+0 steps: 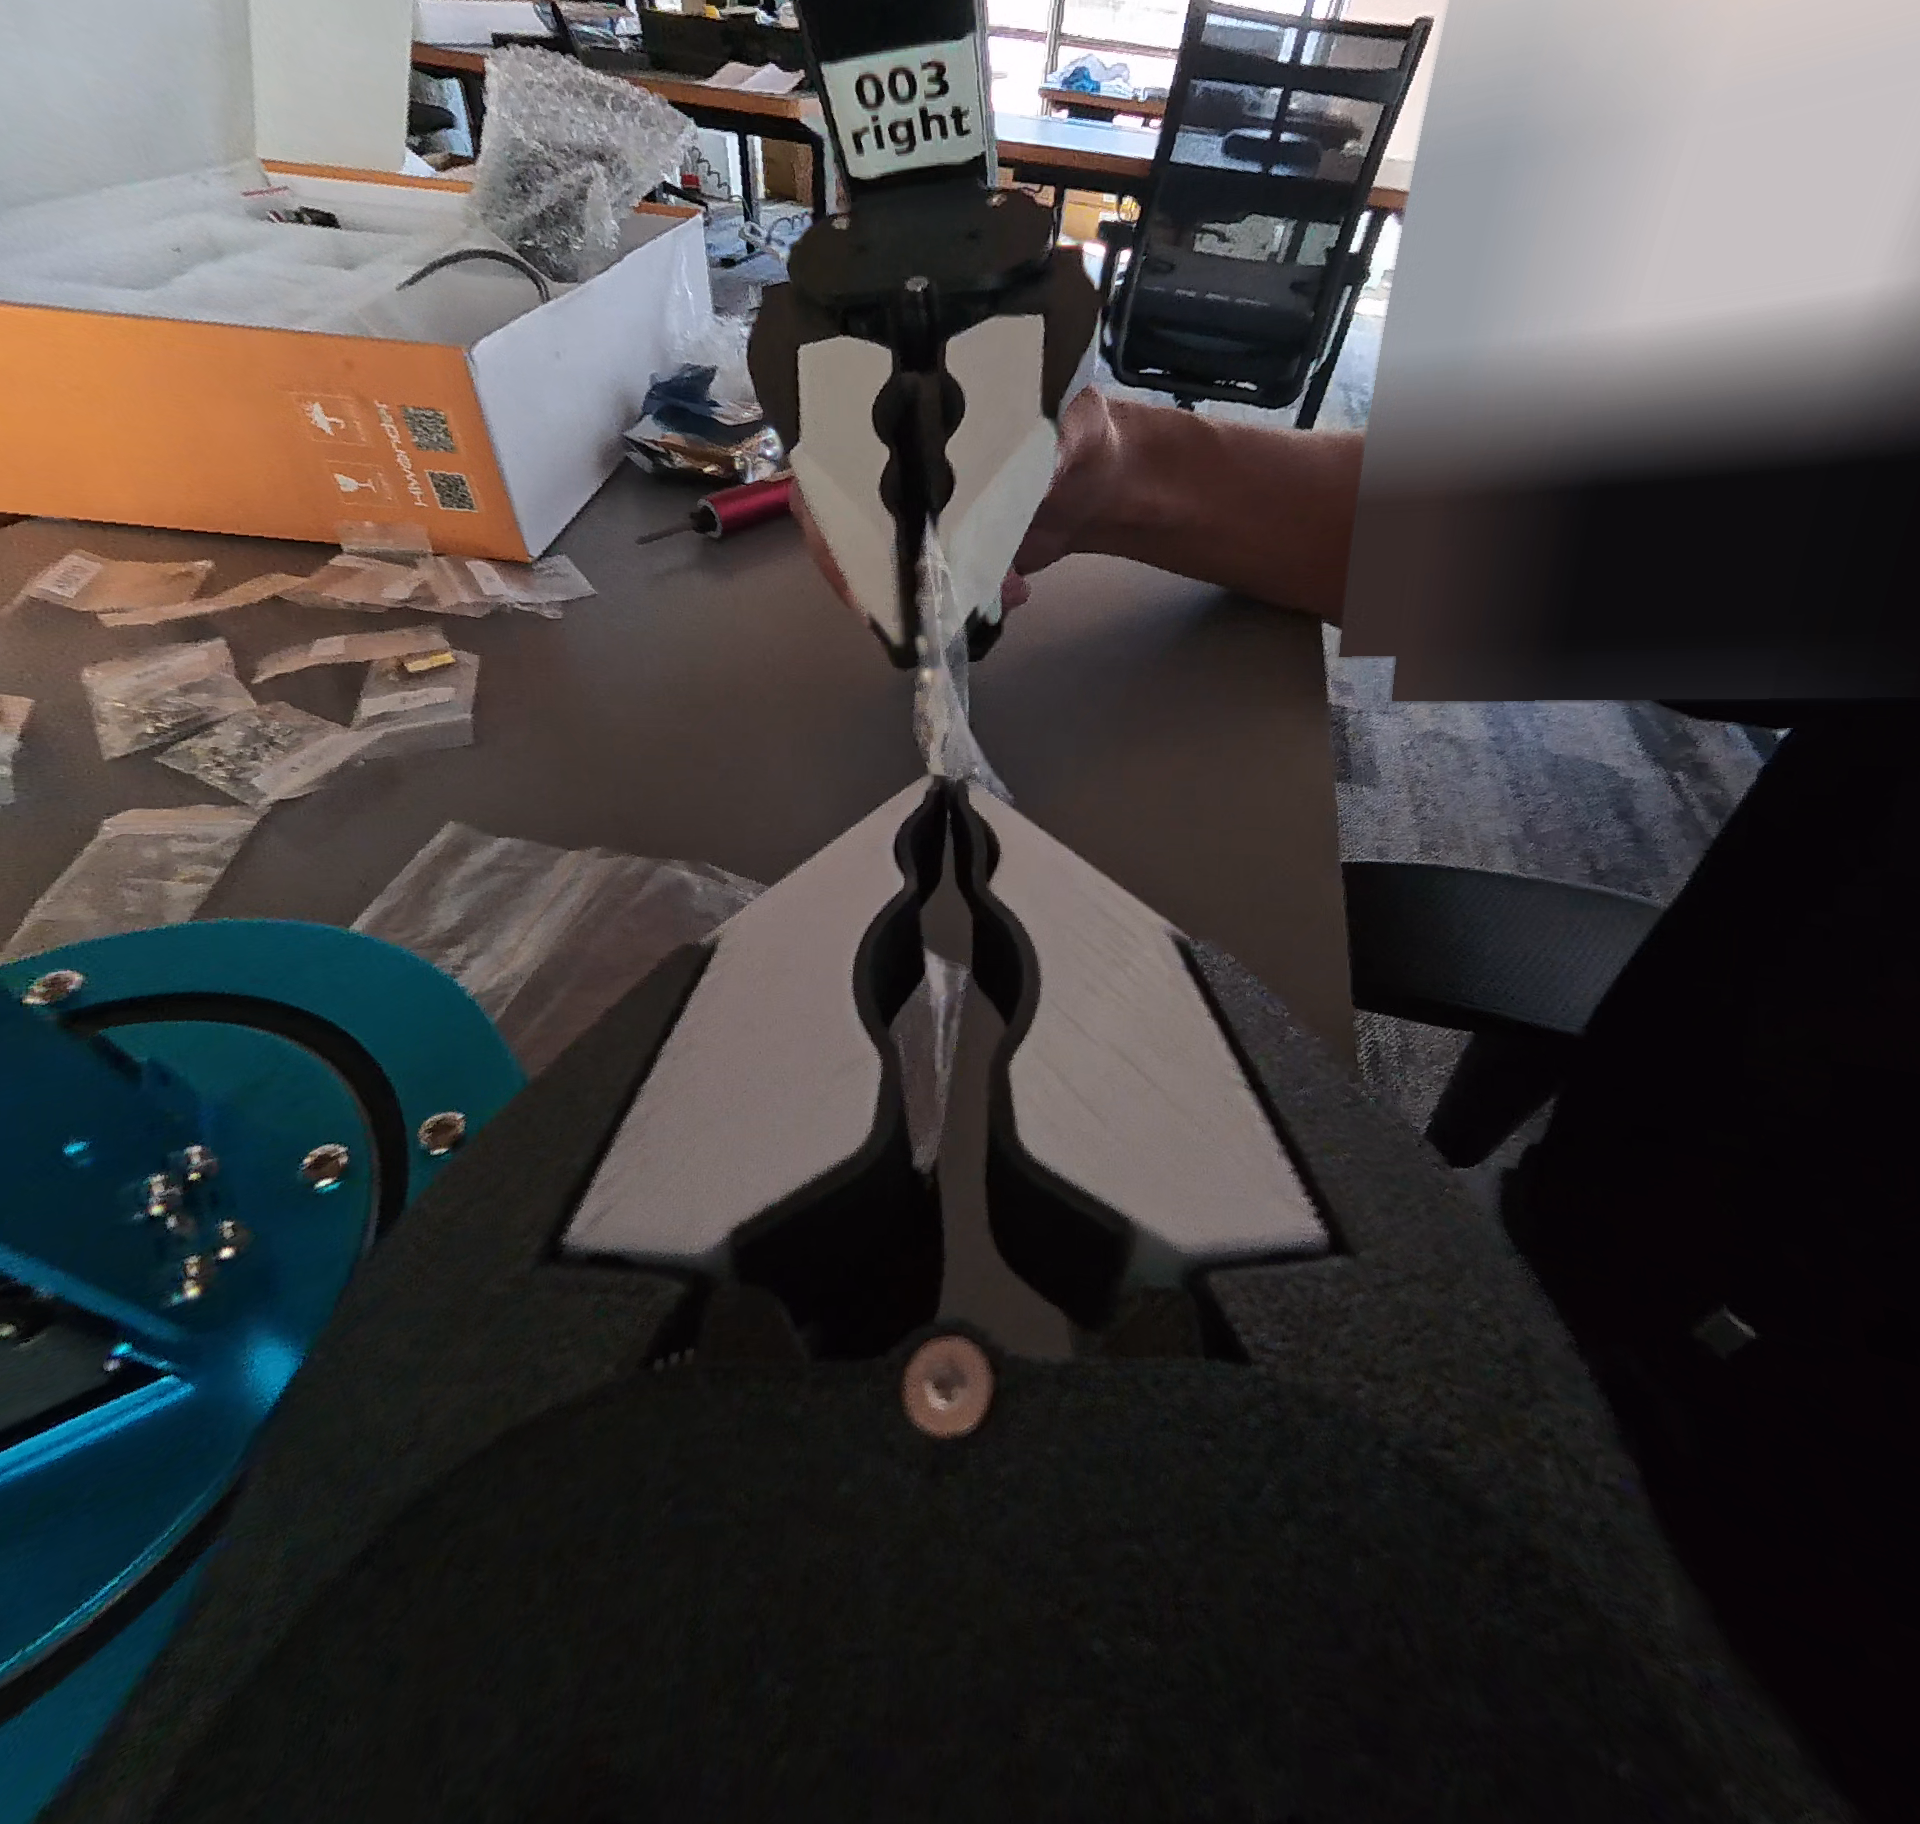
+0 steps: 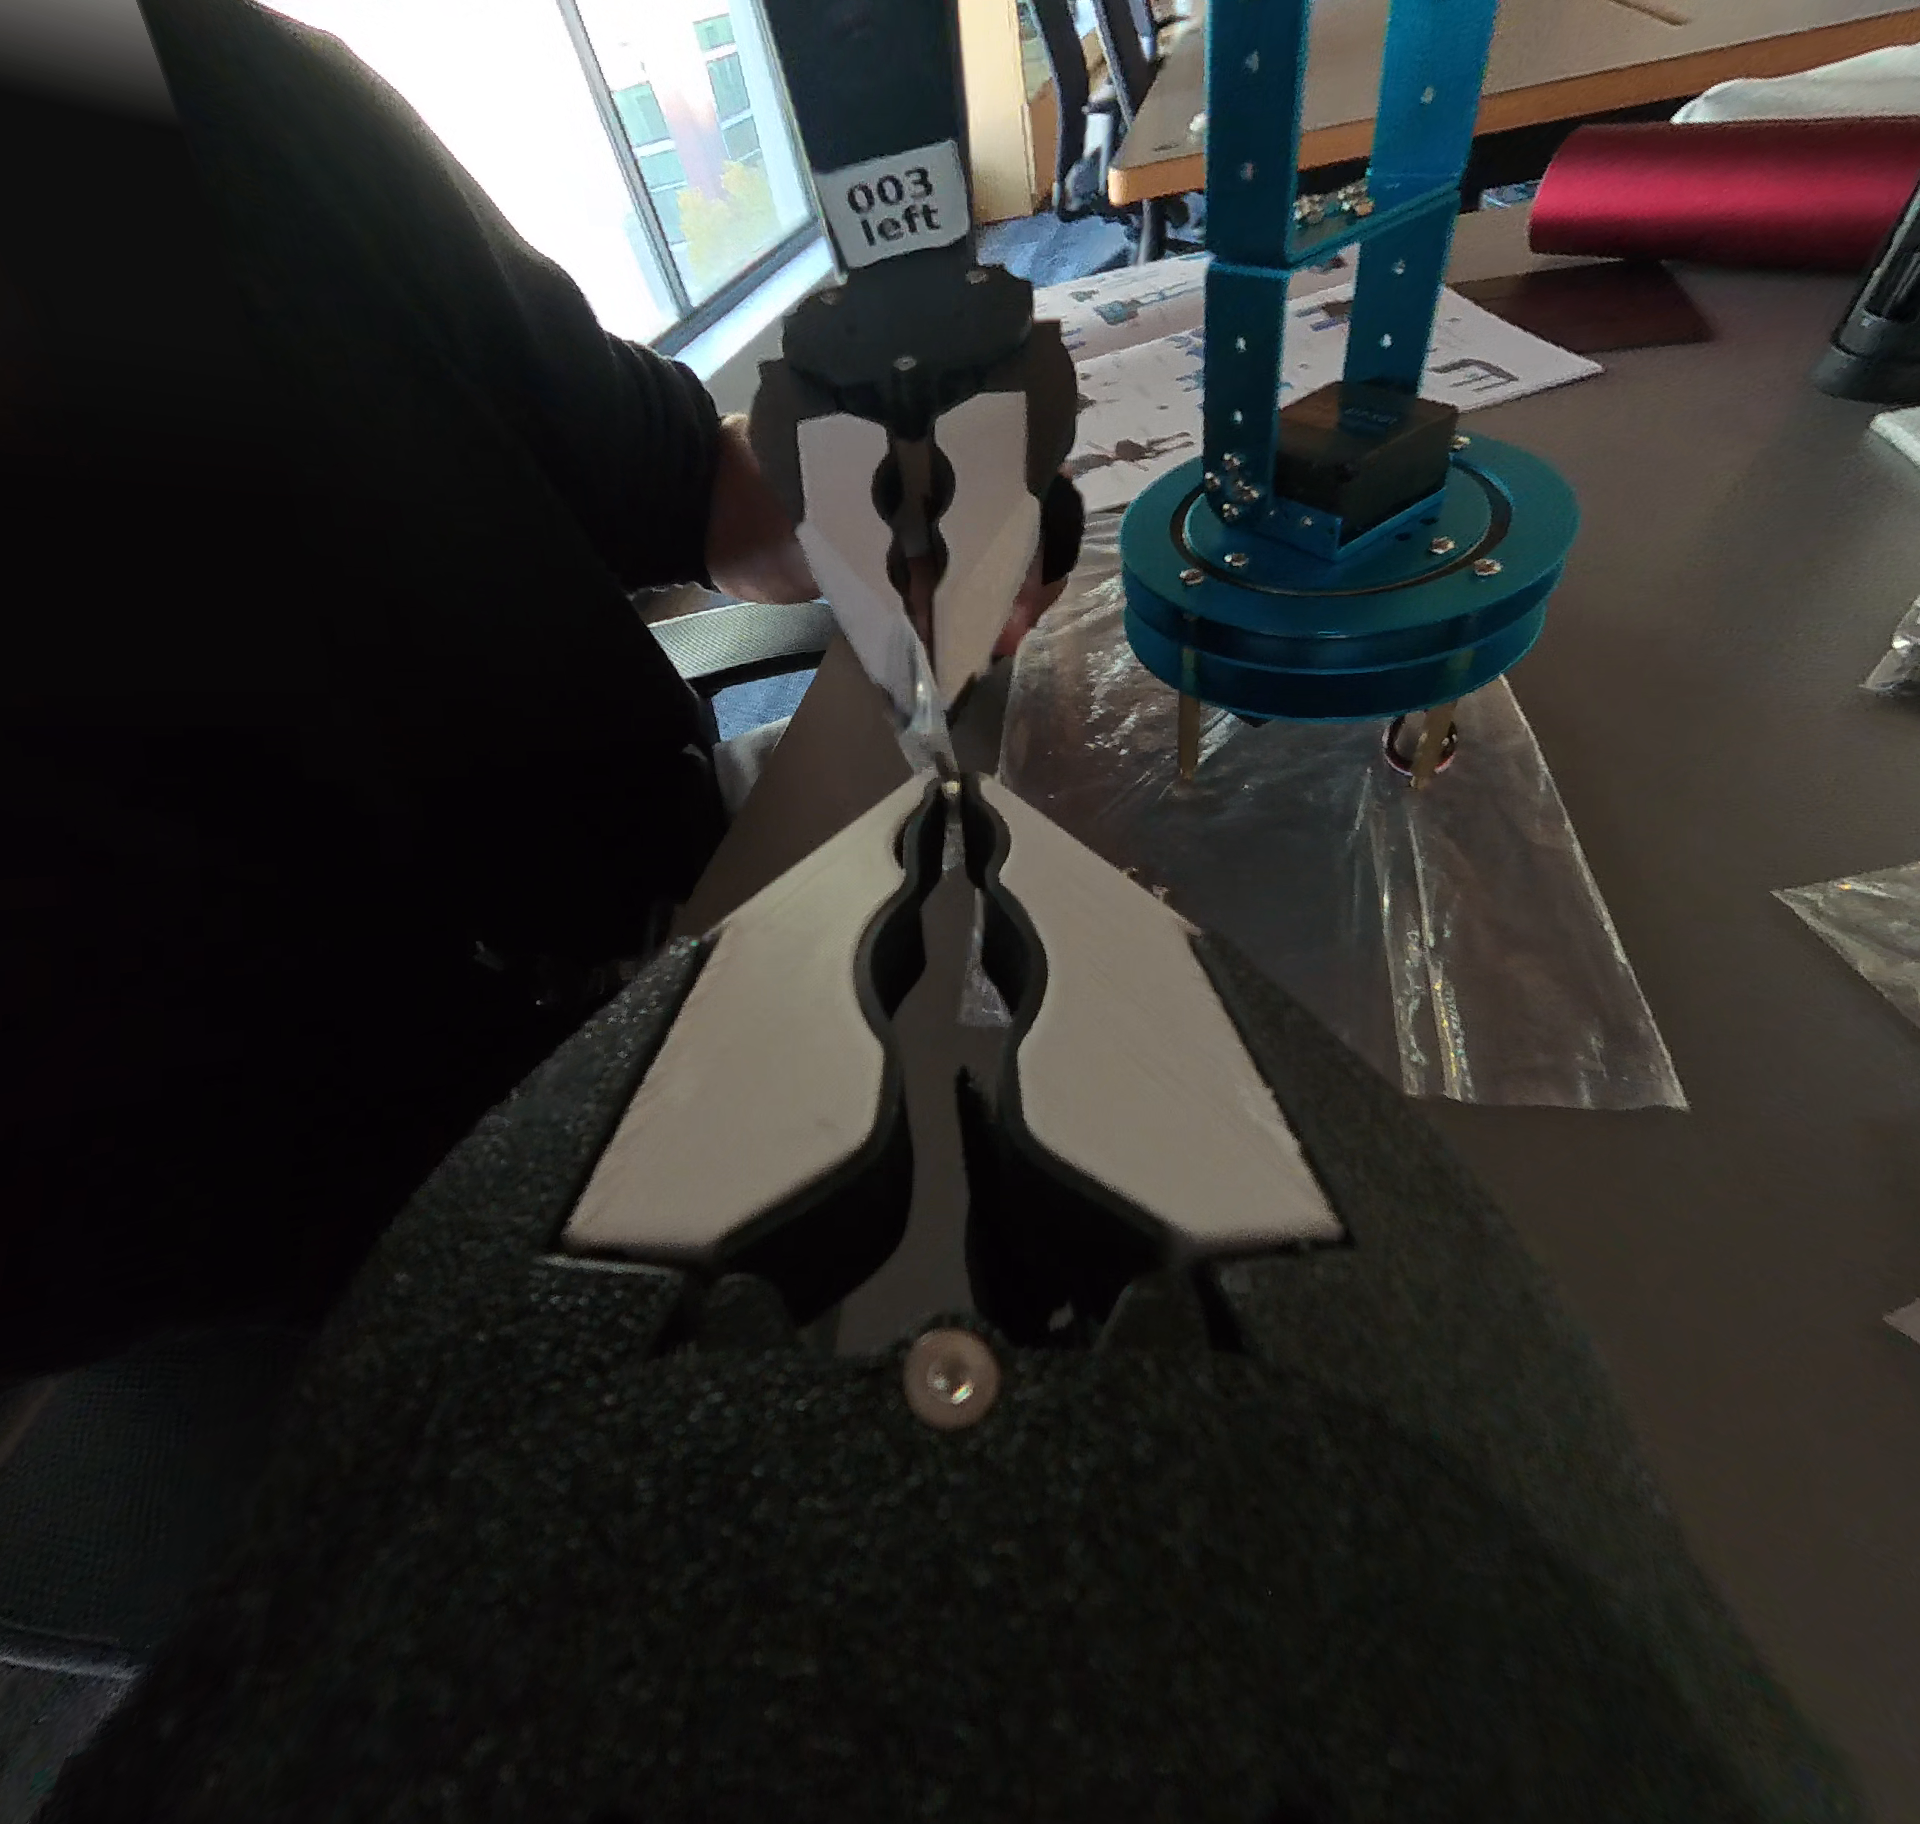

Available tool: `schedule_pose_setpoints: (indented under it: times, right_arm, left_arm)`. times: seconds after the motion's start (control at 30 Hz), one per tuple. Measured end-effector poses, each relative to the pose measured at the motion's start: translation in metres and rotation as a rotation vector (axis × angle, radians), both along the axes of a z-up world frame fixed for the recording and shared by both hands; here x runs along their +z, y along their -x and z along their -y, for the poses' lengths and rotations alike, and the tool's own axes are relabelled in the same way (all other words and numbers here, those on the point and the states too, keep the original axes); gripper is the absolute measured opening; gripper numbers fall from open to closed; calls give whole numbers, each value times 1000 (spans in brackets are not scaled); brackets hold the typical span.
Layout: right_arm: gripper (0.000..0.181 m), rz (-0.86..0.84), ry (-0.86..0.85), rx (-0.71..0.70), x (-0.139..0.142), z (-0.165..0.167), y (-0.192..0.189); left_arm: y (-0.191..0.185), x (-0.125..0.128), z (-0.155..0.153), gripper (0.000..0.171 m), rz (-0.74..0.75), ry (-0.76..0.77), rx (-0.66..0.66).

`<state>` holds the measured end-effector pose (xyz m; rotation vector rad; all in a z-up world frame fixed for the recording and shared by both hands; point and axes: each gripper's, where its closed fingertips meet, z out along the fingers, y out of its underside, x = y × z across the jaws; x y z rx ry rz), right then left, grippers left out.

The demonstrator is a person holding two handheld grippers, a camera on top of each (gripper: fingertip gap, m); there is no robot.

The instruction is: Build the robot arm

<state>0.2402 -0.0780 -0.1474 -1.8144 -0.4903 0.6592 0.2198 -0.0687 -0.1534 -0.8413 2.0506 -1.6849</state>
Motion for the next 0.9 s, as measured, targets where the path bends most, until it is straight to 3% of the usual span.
schedule_pose_setpoints:
  times: [0.17, 0.3, 0.5, 0.6, 0.9]
  right_arm:
    - [3, -55, 18, -12, 0, -2, 0]
    - [16, -79, 48, 24, -5, -2, 7]
    - [12, -184, 37, 76, 3, -1, 15]
    - [3, -174, 35, 77, 3, -1, 16]
    - [1, -126, 49, 22, -1, -5, 9]
  left_arm:
    - [-3, 7, -1, 0, -23, 63, -2]
    - [1, 14, 4, 0, -33, 121, -39]
    - [0, 16, 4, 0, -52, 156, -44]
    - [-1, 16, 4, 0, -59, 156, -43]
    - [-6, 12, 2, 0, -78, 155, -12]
